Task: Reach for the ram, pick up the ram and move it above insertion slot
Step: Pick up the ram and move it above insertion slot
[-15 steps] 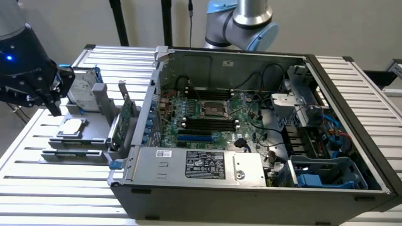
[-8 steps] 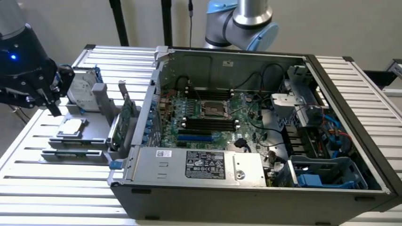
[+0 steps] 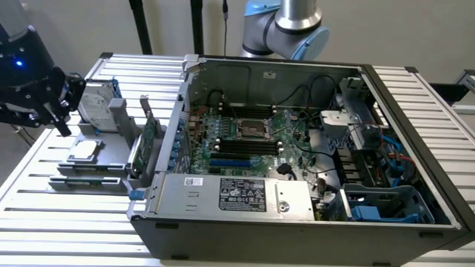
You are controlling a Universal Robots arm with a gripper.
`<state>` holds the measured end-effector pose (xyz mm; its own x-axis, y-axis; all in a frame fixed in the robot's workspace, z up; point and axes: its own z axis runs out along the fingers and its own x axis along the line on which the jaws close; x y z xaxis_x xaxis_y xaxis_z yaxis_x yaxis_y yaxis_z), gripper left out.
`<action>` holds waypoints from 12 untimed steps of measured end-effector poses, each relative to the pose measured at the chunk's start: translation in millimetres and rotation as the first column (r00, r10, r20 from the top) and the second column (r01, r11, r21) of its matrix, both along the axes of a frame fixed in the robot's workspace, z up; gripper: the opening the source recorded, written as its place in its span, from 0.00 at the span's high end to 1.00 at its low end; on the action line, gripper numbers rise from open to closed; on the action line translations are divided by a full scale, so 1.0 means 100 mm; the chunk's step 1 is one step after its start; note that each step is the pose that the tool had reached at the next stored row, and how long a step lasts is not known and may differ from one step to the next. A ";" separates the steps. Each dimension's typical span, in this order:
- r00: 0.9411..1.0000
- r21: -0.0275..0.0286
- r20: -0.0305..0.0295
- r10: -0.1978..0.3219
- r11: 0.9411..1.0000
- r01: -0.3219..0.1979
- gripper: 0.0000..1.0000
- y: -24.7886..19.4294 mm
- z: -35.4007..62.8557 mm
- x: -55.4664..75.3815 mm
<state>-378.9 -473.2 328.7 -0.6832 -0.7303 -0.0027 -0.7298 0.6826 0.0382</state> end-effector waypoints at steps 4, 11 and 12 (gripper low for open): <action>0.997 0.000 0.000 0.073 0.997 -0.073 0.89 0.000 0.032 0.00; 0.980 0.000 0.000 0.200 0.980 -0.200 0.89 0.000 0.067 0.00; 0.976 0.000 0.000 0.217 0.976 -0.217 0.89 0.000 0.068 0.00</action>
<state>-379.0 -473.1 335.5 -0.5082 -0.8613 -0.0027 -0.8607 0.5077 0.0382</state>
